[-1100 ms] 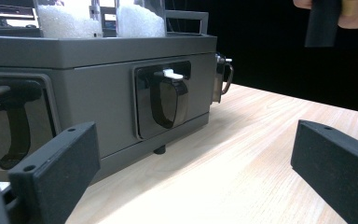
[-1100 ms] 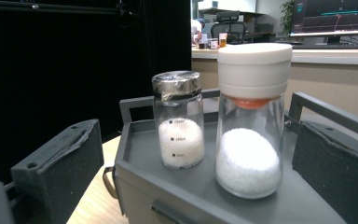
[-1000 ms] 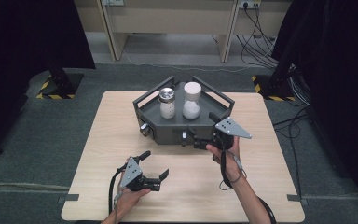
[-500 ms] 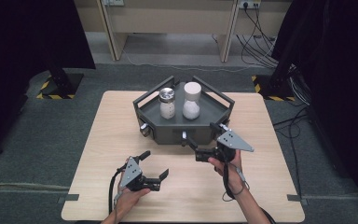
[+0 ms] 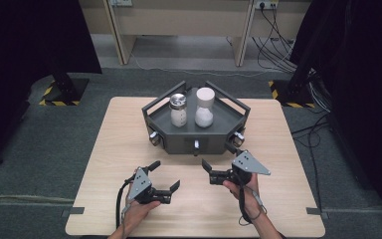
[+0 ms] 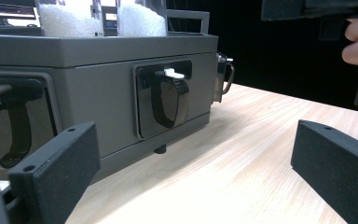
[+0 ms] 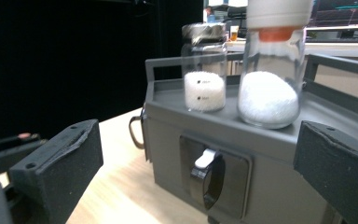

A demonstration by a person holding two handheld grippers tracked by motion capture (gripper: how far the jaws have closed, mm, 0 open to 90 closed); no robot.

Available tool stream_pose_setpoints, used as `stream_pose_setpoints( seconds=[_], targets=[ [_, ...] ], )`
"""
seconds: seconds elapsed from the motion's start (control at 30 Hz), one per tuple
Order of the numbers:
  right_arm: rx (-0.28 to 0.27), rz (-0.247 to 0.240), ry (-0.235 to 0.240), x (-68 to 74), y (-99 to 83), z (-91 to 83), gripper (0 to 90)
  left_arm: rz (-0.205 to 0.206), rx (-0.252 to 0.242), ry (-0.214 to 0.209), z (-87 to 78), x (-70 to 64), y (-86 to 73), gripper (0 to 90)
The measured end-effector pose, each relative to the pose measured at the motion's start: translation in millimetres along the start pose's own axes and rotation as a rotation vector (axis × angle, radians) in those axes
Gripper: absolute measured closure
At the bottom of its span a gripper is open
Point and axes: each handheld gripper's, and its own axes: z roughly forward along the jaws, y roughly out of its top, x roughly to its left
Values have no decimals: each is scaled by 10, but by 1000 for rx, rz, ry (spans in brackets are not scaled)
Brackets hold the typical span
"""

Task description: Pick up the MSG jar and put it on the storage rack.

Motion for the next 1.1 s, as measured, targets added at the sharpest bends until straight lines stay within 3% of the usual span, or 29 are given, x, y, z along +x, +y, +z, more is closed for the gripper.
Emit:
stream_pose_setpoints(
  seconds=[0.43, 1.1],
  targets=[
    [23, -2, 45, 58, -273, -72, 14, 0, 1, 1, 2, 0, -2, 8],
    [28, 21, 43, 68, -522, -187, 14, -4, 0, 5, 2, 5, -3, 8]
  ],
)
